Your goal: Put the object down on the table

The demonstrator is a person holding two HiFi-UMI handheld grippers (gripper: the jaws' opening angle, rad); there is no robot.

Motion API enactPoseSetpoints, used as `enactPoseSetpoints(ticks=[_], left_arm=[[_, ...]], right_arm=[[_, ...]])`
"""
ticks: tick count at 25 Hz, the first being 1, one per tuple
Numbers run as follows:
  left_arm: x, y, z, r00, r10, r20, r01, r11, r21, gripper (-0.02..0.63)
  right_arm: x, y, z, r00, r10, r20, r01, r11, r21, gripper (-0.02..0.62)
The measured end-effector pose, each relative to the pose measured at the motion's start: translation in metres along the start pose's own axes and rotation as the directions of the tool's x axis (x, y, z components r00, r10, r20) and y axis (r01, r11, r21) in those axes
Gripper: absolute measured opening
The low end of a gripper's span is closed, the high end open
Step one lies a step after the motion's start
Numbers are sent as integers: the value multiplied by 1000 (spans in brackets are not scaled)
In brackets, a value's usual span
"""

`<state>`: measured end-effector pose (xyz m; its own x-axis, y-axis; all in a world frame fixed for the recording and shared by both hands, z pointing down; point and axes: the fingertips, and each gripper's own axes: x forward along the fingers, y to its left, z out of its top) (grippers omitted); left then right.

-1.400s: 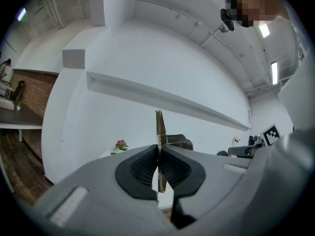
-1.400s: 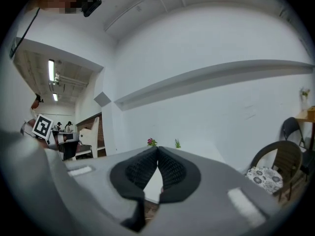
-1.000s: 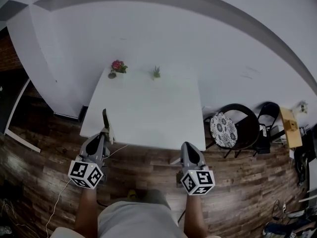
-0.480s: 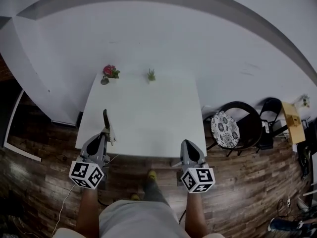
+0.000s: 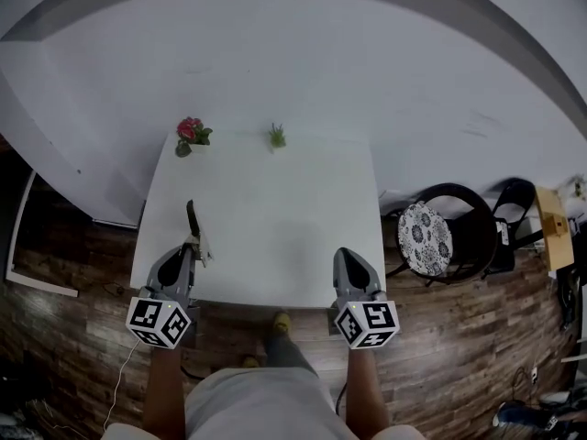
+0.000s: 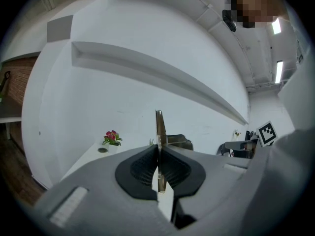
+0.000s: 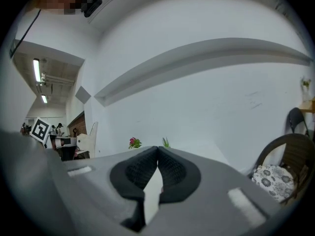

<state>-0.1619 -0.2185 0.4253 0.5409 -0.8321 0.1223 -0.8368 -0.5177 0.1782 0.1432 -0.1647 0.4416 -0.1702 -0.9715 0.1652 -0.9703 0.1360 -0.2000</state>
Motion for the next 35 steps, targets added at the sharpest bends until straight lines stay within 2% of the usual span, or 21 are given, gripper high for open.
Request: enactPoseSetpoints(ticks=[16, 20, 25, 31, 35], left_arm=[[114, -1, -12, 994, 34, -104, -30, 999, 40, 11], [132, -8, -17, 990, 41, -134, -32, 997, 69, 11], [143, -21, -18, 987, 33, -157, -12, 991, 132, 11], [142, -18, -13, 988, 23, -155, -2, 991, 137, 11], [138, -13, -9, 988, -10, -153, 31, 991, 132, 11]], right_arm=[[96, -69, -8, 996, 53, -75, -50, 998, 33, 3], [106, -83, -1, 996, 79, -29, -78, 996, 47, 3], [116, -87, 1, 994, 108, -31, -106, 993, 59, 3], [116, -80, 0, 994, 97, -55, -94, 994, 46, 3], [108, -71, 1, 997, 62, -55, -59, 997, 53, 3]])
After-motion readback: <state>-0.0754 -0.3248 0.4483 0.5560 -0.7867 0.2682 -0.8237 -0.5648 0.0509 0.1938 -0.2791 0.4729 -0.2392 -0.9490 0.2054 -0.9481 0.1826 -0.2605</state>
